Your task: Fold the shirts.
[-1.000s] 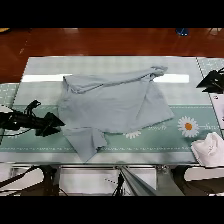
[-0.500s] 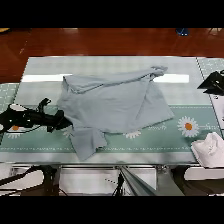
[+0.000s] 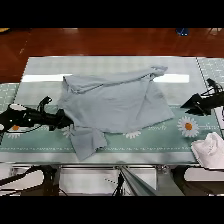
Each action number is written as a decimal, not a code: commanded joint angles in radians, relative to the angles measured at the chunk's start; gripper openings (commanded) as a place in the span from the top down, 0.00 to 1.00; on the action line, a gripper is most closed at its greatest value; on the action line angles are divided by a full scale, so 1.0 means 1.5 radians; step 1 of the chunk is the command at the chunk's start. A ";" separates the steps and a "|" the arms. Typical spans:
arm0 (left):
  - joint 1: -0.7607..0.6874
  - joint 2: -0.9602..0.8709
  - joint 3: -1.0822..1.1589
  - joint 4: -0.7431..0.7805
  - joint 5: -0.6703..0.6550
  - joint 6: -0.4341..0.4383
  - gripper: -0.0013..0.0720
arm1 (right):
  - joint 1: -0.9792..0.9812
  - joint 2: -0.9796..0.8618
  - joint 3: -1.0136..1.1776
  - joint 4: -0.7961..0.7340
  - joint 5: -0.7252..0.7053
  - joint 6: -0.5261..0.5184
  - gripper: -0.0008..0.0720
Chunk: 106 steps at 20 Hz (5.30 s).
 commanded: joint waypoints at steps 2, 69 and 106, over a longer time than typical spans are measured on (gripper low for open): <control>0.000 0.004 0.001 -0.005 -0.007 0.007 0.96 | 0.049 0.001 -0.070 0.013 -0.083 0.007 0.30; -0.072 -0.091 0.466 0.058 0.318 0.002 0.96 | 0.315 -0.149 0.466 -0.190 -0.376 0.195 0.96; 0.068 -0.057 0.495 0.232 -0.282 -0.096 0.42 | 0.223 -0.078 0.466 -0.340 0.216 0.112 0.46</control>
